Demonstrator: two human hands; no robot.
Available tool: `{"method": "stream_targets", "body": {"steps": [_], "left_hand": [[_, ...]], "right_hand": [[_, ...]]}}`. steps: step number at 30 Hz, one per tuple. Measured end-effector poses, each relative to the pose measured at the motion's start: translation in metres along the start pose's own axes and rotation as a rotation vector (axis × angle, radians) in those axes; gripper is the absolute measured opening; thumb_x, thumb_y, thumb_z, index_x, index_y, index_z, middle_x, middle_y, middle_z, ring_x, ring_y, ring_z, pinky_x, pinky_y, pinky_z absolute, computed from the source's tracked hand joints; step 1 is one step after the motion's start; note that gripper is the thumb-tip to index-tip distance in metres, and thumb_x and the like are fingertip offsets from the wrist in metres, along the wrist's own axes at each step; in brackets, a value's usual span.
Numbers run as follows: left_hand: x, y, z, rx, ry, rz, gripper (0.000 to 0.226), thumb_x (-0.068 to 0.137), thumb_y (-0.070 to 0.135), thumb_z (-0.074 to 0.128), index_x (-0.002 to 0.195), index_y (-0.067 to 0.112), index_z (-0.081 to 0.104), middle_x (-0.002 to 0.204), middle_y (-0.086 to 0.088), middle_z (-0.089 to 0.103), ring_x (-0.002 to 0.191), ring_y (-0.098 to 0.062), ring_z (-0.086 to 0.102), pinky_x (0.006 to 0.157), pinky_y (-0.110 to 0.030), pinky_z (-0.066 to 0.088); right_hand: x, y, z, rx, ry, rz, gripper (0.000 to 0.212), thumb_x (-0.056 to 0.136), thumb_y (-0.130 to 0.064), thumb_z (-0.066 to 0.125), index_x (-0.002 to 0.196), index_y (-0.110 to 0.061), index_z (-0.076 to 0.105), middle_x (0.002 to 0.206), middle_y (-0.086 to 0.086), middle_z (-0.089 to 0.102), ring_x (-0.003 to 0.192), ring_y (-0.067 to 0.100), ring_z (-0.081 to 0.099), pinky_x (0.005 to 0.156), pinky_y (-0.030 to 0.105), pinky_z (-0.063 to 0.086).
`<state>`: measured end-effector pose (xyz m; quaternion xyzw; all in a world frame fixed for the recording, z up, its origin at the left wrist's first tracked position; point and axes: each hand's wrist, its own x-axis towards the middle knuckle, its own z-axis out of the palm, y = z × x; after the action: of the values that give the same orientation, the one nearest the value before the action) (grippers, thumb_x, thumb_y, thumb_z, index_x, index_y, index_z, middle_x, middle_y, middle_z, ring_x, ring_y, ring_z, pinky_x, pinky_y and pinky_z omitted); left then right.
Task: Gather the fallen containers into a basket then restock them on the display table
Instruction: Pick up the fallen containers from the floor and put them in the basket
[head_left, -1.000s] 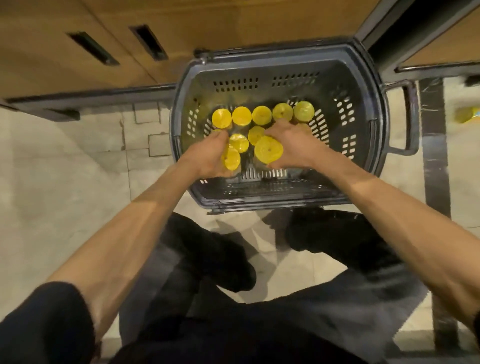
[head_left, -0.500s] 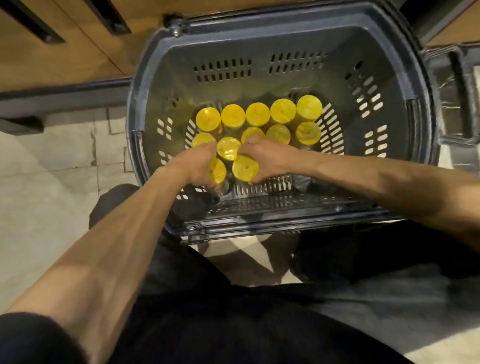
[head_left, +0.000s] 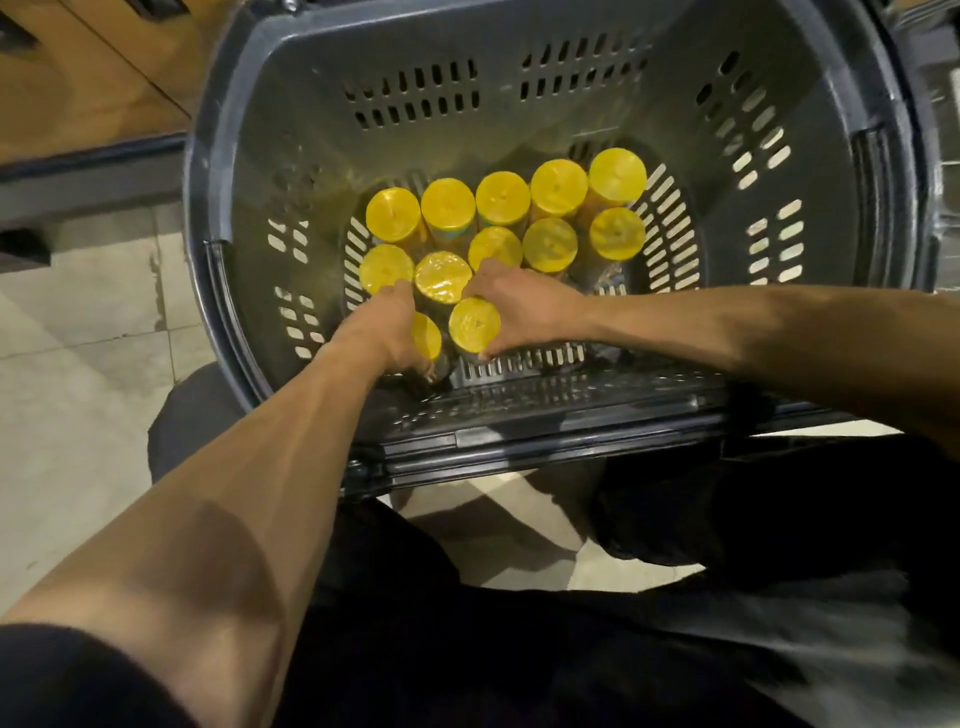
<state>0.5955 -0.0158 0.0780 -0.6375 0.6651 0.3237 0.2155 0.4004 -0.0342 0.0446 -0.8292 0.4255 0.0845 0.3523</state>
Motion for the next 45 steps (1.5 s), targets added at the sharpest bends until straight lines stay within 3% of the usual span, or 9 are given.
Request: {"method": "stream_targets", "body": {"steps": [11,20,29,38,45], "left_hand": [[0.011,-0.002,0.015,-0.080,-0.009,-0.100,0.096,0.065,0.024,0.091,0.136,0.000,0.031,0.137,-0.022,0.043,0.128,-0.039,0.045,0.104,-0.047,0.041],[0.016,-0.003,0.022,-0.104,-0.015,-0.127,0.093,0.064,0.025,0.092,0.133,0.003,0.033,0.137,-0.020,0.043,0.127,-0.039,0.046,0.104,-0.048,0.042],[0.023,-0.012,0.019,-0.121,0.025,-0.177,0.097,0.062,0.028,0.093,0.134,0.004,0.032,0.134,-0.020,0.045,0.121,-0.042,0.051,0.096,-0.049,0.046],[0.016,-0.015,0.008,-0.021,0.010,-0.169,0.080,0.071,0.029,0.087,0.131,0.002,0.042,0.130,-0.019,0.049,0.120,-0.038,0.052,0.095,-0.046,0.046],[-0.052,-0.003,-0.052,-0.012,0.018,-0.066,0.056,0.082,0.026,0.076,0.124,0.000,0.049,0.121,-0.023,0.058,0.111,-0.041,0.057,0.090,-0.045,0.048]], "right_hand": [[0.004,-0.011,0.026,0.063,0.082,0.061,0.081,0.070,-0.041,0.086,0.133,-0.009,0.046,0.133,0.010,0.046,0.106,0.033,0.060,0.083,0.046,0.053],[0.005,-0.004,0.032,0.061,0.112,0.059,0.073,0.073,-0.039,0.085,0.126,-0.009,0.045,0.127,0.010,0.048,0.098,0.031,0.061,0.075,0.044,0.052],[0.006,-0.007,0.034,0.100,0.115,0.074,0.077,0.071,-0.041,0.085,0.127,-0.008,0.044,0.130,0.011,0.046,0.103,0.031,0.059,0.079,0.047,0.052],[0.009,-0.017,0.016,0.155,0.013,0.155,0.082,0.072,-0.035,0.086,0.135,-0.008,0.041,0.134,0.013,0.044,0.113,0.035,0.057,0.090,0.048,0.050],[-0.020,-0.057,-0.046,0.069,-0.087,0.310,0.059,0.081,-0.026,0.076,0.128,-0.004,0.046,0.128,0.018,0.045,0.111,0.037,0.054,0.085,0.040,0.048]]}}
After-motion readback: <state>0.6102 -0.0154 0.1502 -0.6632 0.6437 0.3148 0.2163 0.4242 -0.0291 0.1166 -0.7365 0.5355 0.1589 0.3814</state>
